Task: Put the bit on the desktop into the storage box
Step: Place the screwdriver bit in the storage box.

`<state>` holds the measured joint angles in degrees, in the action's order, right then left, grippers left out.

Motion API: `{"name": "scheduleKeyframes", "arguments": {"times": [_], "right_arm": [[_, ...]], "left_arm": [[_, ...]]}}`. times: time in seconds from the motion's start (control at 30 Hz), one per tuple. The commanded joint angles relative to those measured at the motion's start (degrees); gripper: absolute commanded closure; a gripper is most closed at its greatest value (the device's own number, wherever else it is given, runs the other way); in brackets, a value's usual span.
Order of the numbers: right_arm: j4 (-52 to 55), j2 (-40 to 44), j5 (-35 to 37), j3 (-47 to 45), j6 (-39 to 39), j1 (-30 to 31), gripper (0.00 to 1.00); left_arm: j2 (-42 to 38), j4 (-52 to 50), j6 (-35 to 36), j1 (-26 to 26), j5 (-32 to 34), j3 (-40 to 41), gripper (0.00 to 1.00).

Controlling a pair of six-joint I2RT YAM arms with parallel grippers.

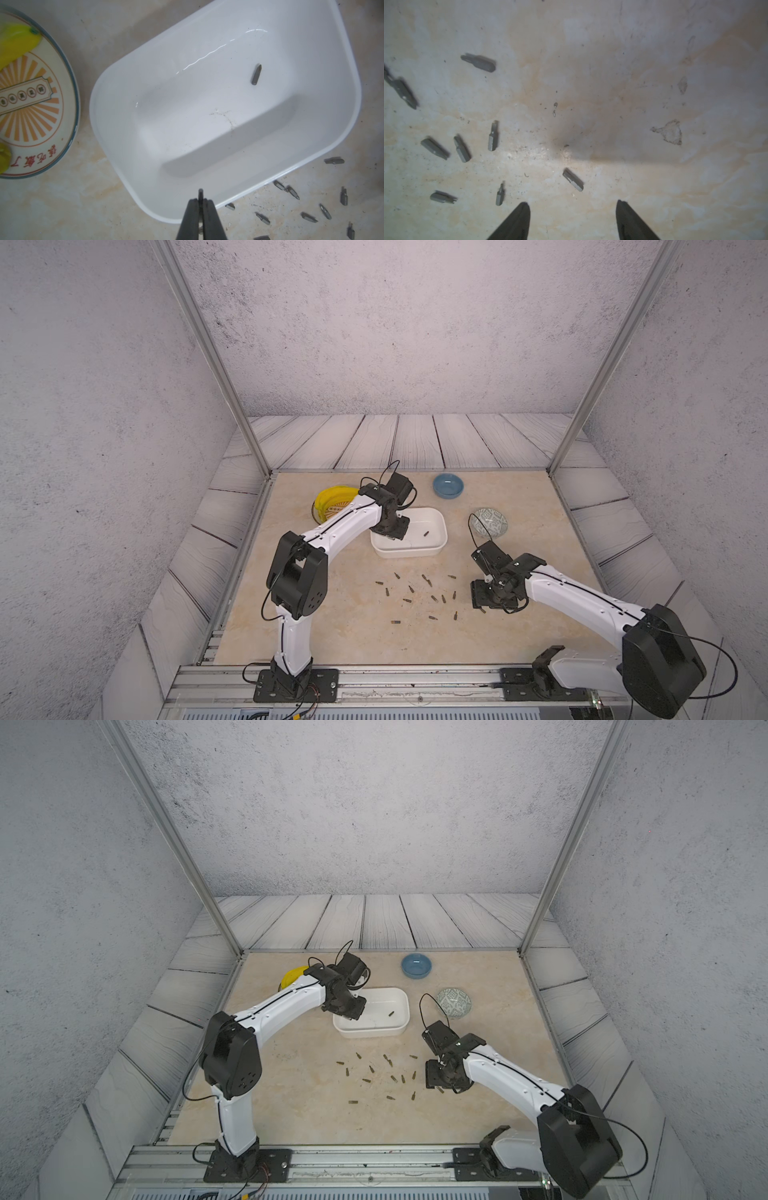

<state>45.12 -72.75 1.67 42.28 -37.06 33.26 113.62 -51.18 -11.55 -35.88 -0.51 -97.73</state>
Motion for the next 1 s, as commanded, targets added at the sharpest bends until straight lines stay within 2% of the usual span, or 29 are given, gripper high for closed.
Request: {"name": "scheduleKeyframes", "arguments": {"times": [0.0, 0.23, 0.4, 0.63, 0.73, 0.97], "right_arm": [[-1.71, 1.01, -1.32, -1.25, -1.52, 0.07, 0.31], [-5.19, -1.38, -2.64, -3.87, -0.85, 0.13, 0.41], [-6.28, -3.47, -1.78, -3.87, -0.16, 0.05, 0.43], [-7.85, -6.61, -1.6, -3.79, 0.23, 0.07, 0.54], [-7.77, -6.44, -1.32, -4.21, 0.32, 0.14, 0.59], [-8.13, -5.99, -1.58, -5.28, 0.32, 0.14, 0.65]], "left_arm": [[3.33, -2.16, 1.71, 0.78, -0.39, -1.49, 1.0], [4.15, 0.28, 1.33, 1.86, 0.51, -0.79, 0.76], [3.15, 0.58, 1.36, 2.22, 0.86, -0.72, 0.57], [-2.18, 2.08, 0.28, 2.22, 2.09, 2.07, 0.48], [-5.41, 2.67, -0.13, 2.22, 2.02, 3.59, 0.46], [-10.26, 1.68, -0.53, 2.22, 2.62, 6.02, 0.46]]}}
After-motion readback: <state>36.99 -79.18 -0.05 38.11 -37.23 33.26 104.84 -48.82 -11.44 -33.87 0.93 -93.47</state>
